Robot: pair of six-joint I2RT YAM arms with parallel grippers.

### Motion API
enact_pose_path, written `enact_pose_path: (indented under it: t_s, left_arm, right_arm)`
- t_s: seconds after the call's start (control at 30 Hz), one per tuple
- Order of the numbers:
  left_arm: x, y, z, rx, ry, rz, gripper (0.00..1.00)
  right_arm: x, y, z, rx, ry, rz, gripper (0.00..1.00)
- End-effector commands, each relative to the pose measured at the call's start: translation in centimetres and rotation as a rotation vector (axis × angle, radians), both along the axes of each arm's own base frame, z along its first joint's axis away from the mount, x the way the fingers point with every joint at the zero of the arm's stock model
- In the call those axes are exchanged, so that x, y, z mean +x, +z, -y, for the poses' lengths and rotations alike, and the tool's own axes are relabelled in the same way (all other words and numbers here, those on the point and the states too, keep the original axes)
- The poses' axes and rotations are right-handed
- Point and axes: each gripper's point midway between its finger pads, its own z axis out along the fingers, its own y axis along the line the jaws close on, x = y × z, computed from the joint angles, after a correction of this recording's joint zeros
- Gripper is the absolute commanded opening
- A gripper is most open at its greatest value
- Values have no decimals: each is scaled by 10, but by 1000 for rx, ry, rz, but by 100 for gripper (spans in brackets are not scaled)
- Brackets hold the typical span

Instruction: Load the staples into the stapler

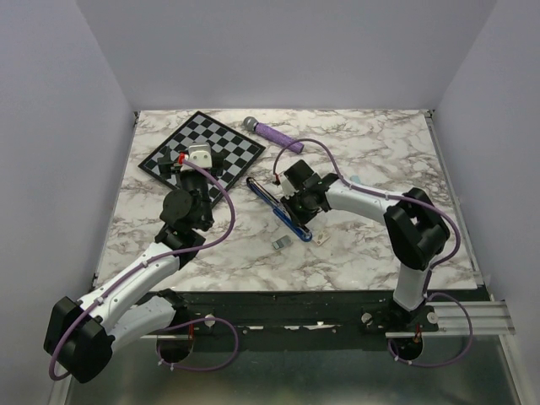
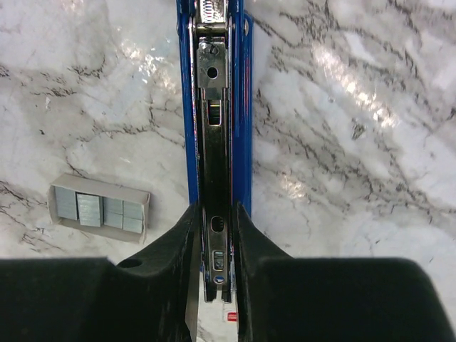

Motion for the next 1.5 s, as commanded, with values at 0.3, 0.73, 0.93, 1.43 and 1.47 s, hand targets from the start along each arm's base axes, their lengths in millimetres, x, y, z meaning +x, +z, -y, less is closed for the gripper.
enact_pose_path:
  t_s: [0.3, 0.73, 0.93, 1.43, 1.47]
  left_arm:
    - [3, -3, 3, -17, -15, -3, 99]
    - [5, -6, 4, -20, -13, -9, 99]
    - [3, -4, 1, -30, -2, 9, 99]
    - [-7, 3, -16, -60, 47, 64, 99]
    - [-7, 3, -18, -60, 50, 65, 99]
  right_arm:
    - [-45, -5, 32, -37, -250, -22, 16]
    - [-42, 46, 23, 19, -294, 47, 54]
    - [-46, 67, 9, 47, -289, 52, 55]
    - [-61, 39, -44, -7, -213, -36, 44]
    - [-62, 34, -46, -15, -210, -41, 44]
